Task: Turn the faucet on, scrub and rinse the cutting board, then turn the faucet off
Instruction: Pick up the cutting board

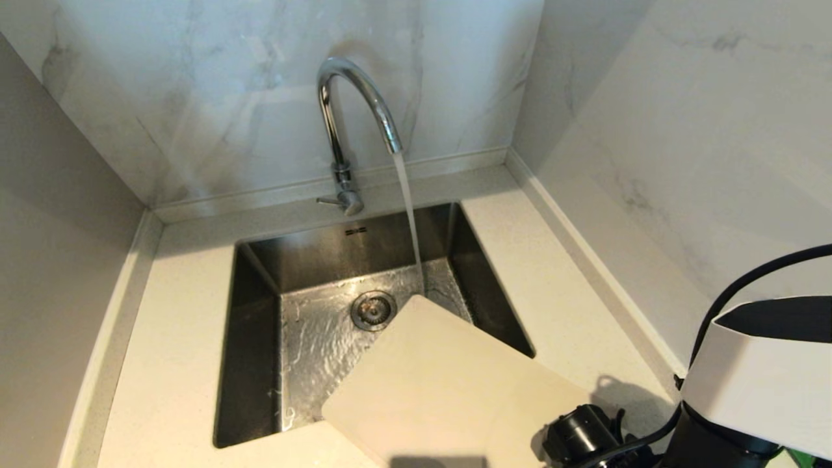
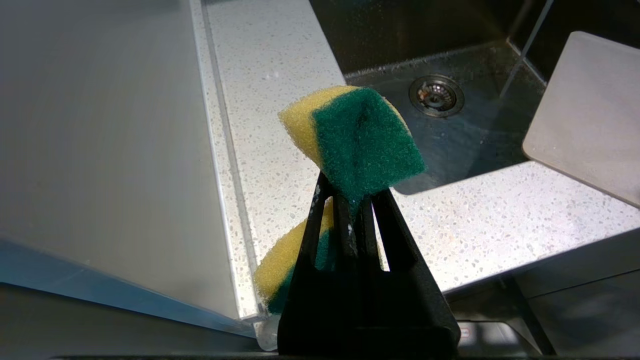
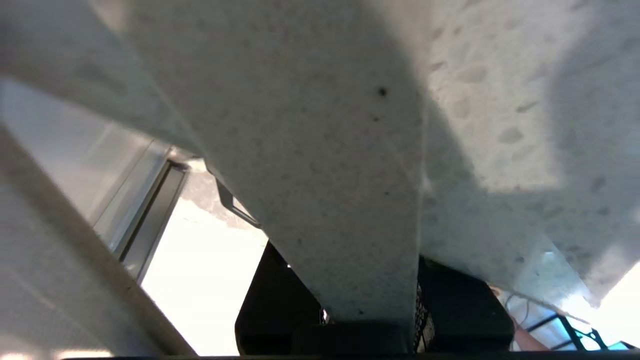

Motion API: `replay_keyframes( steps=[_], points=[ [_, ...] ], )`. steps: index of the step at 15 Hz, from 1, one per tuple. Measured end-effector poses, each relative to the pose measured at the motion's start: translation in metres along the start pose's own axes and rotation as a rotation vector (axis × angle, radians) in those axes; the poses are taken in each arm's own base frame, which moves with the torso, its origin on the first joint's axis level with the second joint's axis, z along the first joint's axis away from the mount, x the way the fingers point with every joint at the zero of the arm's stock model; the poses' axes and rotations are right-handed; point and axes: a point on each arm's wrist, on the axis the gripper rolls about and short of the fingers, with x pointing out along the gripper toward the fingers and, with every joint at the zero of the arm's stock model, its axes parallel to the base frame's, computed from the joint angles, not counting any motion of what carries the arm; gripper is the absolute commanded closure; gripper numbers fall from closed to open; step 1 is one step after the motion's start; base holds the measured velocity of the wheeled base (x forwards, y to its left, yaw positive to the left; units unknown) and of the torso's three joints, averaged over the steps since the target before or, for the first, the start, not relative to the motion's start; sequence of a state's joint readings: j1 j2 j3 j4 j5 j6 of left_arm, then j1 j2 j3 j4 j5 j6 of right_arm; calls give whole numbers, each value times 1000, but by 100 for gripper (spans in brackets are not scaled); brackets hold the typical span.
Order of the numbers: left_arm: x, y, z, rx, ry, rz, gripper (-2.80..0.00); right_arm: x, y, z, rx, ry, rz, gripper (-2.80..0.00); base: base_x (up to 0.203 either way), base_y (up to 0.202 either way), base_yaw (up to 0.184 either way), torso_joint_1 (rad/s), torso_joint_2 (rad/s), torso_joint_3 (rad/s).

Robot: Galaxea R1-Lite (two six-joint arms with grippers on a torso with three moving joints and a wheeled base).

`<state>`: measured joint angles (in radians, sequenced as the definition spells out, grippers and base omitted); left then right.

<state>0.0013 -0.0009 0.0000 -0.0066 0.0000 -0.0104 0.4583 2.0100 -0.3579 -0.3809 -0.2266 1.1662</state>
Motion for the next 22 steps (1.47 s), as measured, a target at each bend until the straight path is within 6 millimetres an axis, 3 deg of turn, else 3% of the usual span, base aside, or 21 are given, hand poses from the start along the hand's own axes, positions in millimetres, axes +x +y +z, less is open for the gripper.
replay_keyframes(
  steps=[12,22],
  points=[
    [0,0,0,0,0,1,0,-55,1,15,18,-110,213,0,0,0,0,0,0,0],
    [0,0,0,0,0,1,0,-85,-4,21,31,-165,290,0,0,0,0,0,0,0]
  ],
)
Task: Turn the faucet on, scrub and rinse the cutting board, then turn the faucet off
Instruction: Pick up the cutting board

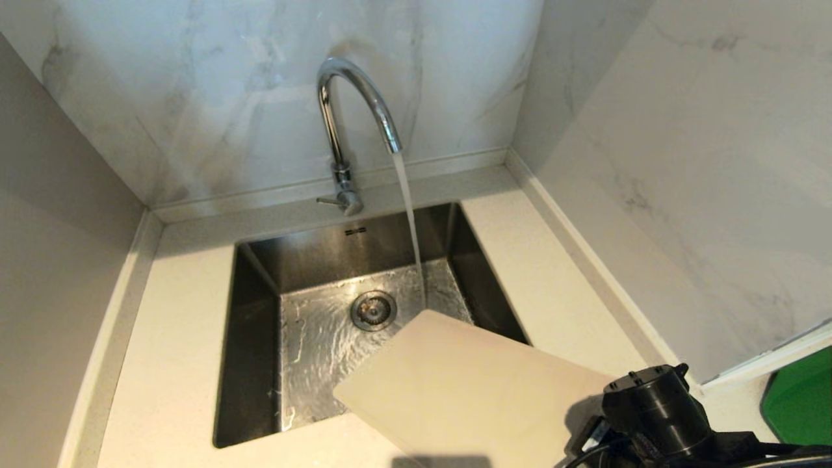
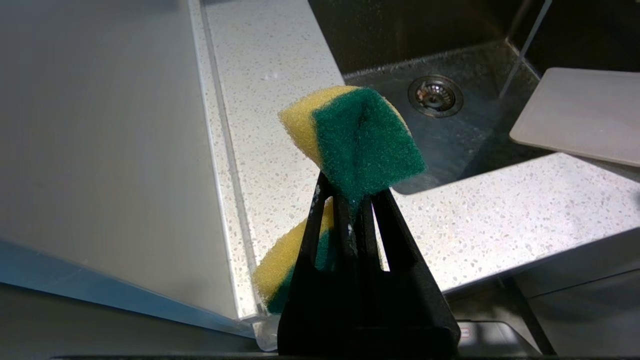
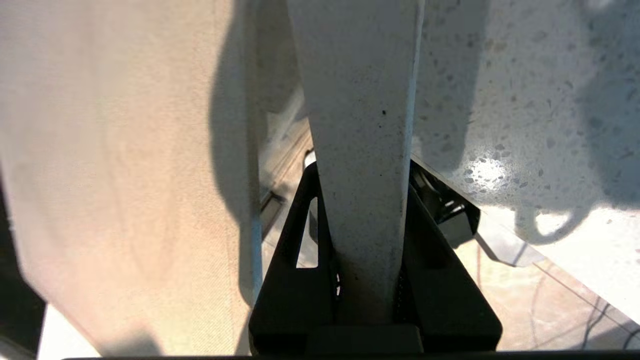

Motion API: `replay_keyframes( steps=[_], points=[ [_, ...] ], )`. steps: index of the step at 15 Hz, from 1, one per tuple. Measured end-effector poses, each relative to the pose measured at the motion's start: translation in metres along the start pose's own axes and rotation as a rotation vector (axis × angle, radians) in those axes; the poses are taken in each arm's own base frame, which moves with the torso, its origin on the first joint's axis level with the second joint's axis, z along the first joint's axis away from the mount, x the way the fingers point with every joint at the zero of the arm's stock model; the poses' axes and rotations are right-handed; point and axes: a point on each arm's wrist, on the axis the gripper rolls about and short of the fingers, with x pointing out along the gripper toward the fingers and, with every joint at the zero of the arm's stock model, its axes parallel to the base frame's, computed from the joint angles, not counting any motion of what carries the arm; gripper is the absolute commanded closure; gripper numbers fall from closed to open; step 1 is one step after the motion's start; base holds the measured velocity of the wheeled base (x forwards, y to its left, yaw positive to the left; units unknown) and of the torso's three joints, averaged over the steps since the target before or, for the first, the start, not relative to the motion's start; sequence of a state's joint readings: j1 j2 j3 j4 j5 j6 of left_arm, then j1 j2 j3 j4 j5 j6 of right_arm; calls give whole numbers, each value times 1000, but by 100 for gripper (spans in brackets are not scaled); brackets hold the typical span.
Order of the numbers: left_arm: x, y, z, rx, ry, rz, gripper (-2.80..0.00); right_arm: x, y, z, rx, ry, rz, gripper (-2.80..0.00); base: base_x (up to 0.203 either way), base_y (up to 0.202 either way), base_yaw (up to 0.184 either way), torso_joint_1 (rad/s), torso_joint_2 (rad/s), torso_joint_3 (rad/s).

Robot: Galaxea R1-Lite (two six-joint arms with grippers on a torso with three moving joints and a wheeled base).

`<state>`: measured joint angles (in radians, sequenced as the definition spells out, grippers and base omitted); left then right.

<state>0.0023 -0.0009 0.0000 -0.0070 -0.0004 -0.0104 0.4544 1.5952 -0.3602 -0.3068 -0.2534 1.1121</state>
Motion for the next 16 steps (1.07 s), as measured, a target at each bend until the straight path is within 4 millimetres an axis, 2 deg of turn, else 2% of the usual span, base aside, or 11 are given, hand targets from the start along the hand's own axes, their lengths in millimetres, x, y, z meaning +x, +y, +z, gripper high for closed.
replay_keyframes(
  steps=[11,16],
  points=[
    [0,0,0,0,1,-1,0,-7,-3,9,101,-22,27,0,0,0,0,0,0,0],
    [0,0,0,0,0,0,0,-8,-3,7,136,48,59,0,0,0,0,0,0,0]
  ],
)
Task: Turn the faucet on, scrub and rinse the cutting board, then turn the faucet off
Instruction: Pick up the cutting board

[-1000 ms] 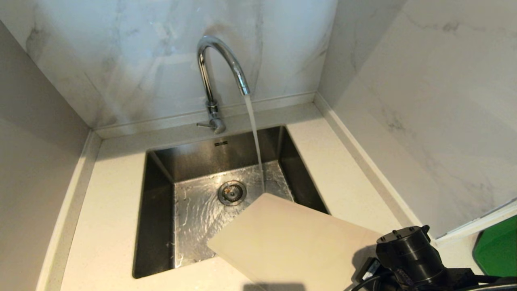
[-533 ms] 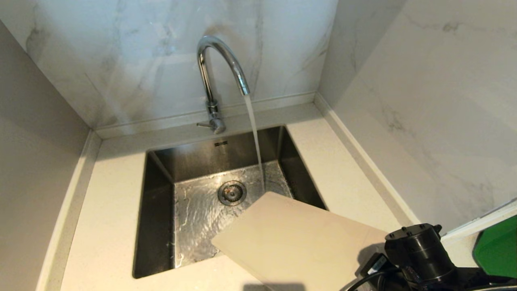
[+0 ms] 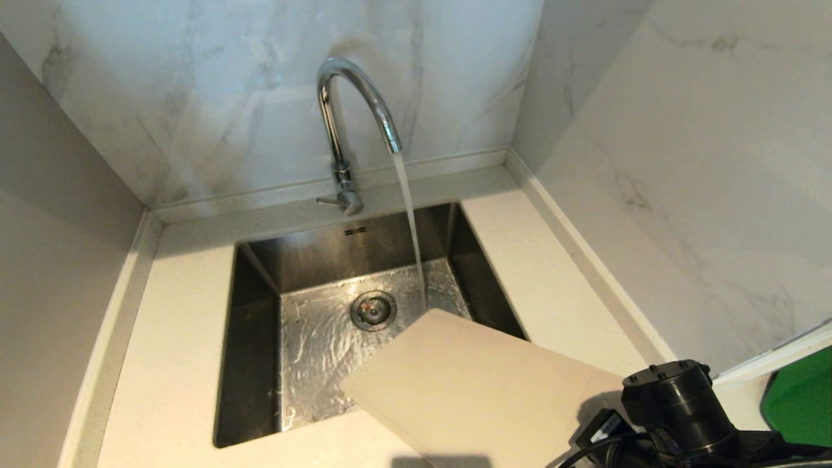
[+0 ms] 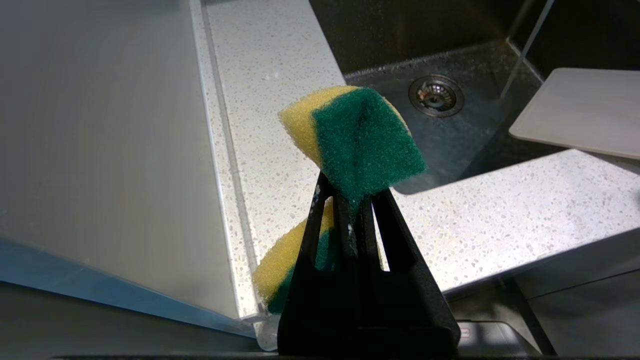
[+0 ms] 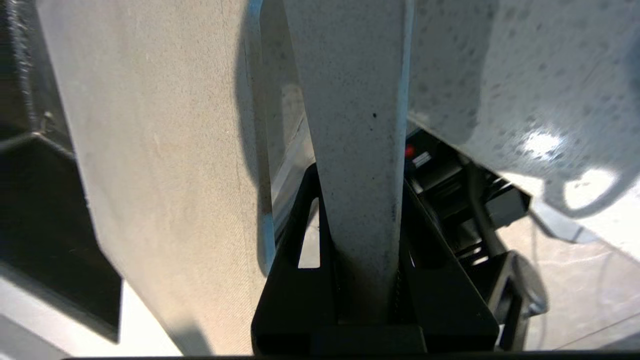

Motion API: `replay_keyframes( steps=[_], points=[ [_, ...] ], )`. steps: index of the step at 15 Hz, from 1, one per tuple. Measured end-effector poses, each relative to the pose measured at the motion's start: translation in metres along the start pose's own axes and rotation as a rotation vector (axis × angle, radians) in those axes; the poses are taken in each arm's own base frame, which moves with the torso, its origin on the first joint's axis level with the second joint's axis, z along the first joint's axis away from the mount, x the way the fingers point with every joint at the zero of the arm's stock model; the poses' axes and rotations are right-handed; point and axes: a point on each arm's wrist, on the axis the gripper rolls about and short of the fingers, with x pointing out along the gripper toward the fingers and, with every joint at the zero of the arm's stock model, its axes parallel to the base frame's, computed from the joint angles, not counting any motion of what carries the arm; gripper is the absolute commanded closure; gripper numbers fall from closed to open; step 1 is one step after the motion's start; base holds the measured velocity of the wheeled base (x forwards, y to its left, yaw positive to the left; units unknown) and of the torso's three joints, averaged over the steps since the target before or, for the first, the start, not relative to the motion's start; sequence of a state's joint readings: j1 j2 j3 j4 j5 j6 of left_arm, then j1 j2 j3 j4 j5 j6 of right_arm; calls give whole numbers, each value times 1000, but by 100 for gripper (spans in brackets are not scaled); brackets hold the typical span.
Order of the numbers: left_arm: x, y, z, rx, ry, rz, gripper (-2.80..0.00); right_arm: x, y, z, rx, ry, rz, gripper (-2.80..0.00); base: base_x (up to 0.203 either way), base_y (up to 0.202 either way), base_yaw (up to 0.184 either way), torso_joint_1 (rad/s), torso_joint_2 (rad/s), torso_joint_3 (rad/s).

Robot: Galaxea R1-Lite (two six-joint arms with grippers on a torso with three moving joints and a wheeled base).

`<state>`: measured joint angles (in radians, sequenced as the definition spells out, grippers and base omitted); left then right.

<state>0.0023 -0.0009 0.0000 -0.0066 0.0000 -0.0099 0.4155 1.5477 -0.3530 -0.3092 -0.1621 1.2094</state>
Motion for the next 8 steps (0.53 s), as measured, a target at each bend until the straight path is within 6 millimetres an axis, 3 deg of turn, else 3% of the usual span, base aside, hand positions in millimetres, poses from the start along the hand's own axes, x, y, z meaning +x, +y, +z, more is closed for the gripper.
replay_keyframes(
  steps=[8],
  points=[
    [0,0,0,0,0,0,0,-11,2,5,53,-35,50,0,0,0,0,0,0,0]
  ],
)
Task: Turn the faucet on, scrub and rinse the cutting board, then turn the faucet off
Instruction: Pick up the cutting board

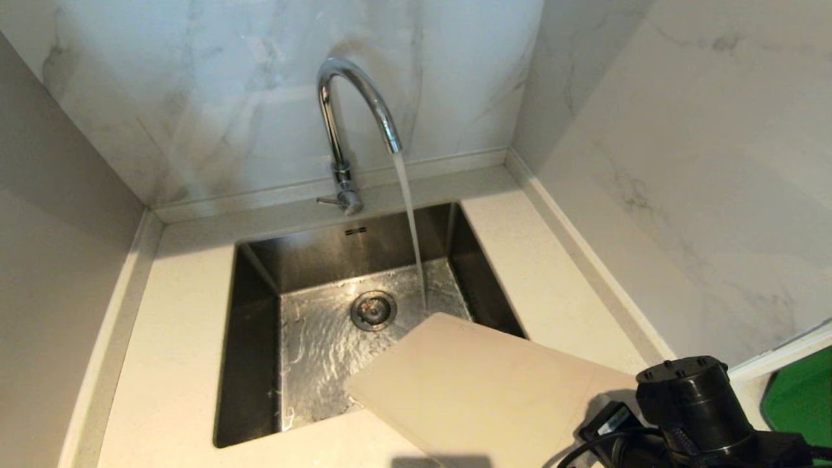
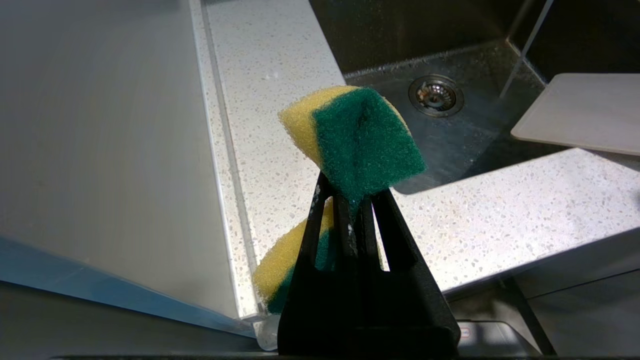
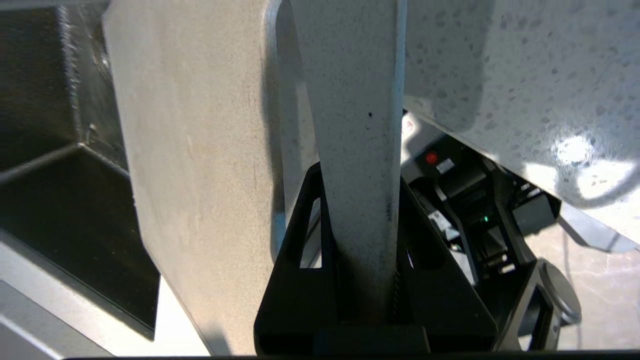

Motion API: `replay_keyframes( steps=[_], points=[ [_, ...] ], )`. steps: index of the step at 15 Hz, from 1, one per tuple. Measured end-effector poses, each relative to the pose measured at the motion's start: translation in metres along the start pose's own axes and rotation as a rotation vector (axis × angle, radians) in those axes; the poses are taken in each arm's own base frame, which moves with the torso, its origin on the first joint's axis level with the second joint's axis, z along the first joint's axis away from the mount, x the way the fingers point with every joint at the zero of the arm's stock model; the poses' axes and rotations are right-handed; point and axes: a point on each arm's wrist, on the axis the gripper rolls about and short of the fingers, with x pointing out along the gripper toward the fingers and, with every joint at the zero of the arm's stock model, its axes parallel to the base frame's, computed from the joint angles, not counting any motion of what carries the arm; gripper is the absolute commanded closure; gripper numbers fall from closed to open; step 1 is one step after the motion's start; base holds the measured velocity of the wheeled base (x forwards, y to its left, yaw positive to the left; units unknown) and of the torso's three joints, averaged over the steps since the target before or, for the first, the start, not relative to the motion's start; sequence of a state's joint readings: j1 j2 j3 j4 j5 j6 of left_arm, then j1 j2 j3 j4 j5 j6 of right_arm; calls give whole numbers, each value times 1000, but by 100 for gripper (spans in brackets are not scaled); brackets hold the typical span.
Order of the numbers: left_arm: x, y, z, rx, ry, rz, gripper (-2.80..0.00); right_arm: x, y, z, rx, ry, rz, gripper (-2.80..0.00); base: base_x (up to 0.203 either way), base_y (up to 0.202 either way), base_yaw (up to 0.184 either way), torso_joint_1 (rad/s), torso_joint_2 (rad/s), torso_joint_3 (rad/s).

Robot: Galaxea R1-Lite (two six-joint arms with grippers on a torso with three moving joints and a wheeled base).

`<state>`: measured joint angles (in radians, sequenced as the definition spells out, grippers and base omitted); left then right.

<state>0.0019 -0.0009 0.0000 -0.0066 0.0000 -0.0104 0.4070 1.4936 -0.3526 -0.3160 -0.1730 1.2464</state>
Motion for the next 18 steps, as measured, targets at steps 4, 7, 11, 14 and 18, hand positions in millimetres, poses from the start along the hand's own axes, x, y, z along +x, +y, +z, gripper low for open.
replay_keyframes(
  steps=[4,7,11,14,18],
  points=[
    [0,0,0,0,-1,0,0,-8,8,5,2,-44,76,0,0,0,0,0,0,0],
    [0,0,0,0,0,0,0,-15,13,13,19,-79,122,0,0,0,0,0,0,0],
    [0,0,0,0,0,0,0,-24,18,21,33,-115,166,0,0,0,0,0,0,0],
    [0,0,0,0,0,0,0,-28,20,23,36,-126,186,0,0,0,0,0,0,0],
    [0,0,0,1,0,0,0,-38,29,31,57,-160,245,0,0,0,0,0,0,0]
  ],
)
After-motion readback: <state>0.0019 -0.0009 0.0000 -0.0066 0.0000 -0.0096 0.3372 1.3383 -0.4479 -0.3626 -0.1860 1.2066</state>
